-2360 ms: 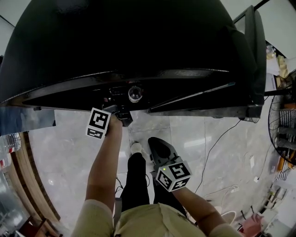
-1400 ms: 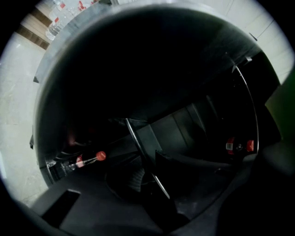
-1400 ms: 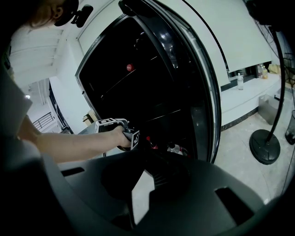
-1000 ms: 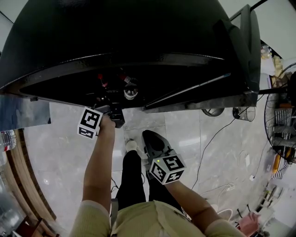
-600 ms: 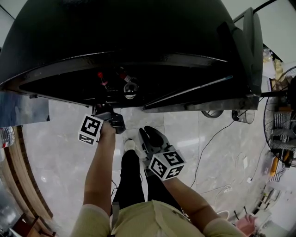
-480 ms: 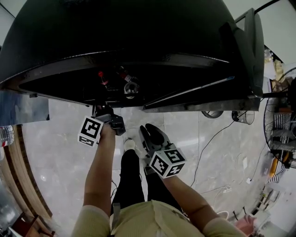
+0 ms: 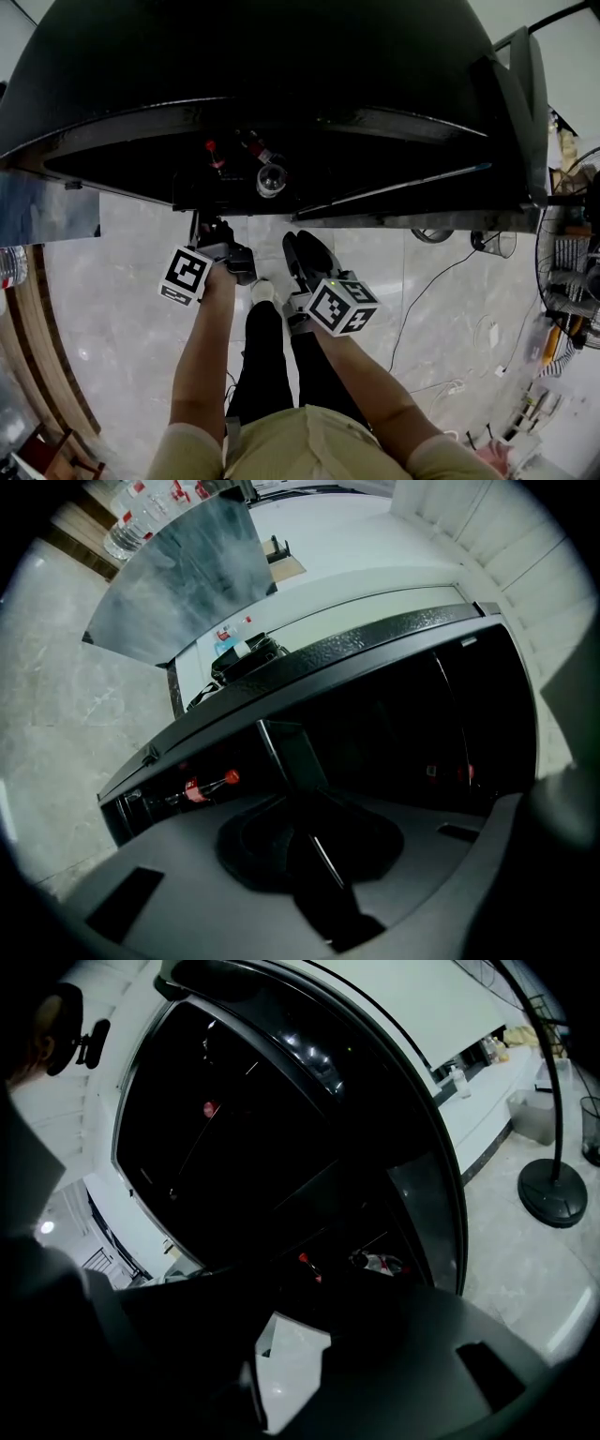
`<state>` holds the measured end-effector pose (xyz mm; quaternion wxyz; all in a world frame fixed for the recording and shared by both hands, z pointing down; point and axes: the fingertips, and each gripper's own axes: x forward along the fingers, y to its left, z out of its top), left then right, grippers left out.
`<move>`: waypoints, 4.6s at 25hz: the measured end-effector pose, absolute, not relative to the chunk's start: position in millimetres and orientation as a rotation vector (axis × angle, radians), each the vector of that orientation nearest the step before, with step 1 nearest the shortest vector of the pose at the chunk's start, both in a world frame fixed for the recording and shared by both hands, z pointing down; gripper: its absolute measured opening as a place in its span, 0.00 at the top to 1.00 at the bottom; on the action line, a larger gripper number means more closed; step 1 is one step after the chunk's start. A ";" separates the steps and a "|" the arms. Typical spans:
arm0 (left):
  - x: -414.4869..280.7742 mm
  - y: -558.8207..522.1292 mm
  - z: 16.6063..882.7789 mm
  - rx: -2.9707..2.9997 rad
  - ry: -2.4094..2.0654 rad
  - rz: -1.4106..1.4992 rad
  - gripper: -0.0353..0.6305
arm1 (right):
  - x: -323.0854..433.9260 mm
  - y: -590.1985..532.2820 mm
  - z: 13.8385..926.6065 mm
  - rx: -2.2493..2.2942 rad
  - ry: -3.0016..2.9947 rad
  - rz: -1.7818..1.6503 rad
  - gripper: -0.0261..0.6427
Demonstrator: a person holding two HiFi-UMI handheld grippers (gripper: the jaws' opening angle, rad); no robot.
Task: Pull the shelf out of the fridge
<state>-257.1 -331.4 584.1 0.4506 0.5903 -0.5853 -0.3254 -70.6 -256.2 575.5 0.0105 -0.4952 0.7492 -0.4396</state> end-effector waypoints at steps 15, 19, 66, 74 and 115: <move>-257.5 -313.7 583.8 1.455 -1.391 -0.797 0.85 | -84.6 -289.5 583.3 -1.338 2.025 -1.546 0.70; -256.8 -306.8 583.8 1.450 -1.384 -0.795 0.85 | -83.0 -297.5 585.8 -1.344 1.960 -1.558 0.69; -253.8 -214.2 519.5 1.521 -1.411 -0.836 0.84 | -53.6 -233.9 519.9 -1.253 1.899 -1.392 0.85; -246.0 -185.1 478.4 1.549 -1.417 -0.883 0.84 | -47.1 -208.5 476.4 -1.205 1.937 -1.362 0.85; -229.3 -63.8 329.3 1.707 -1.456 -1.022 0.83 | -35.5 -101.5 335.4 -0.972 2.103 -1.261 0.83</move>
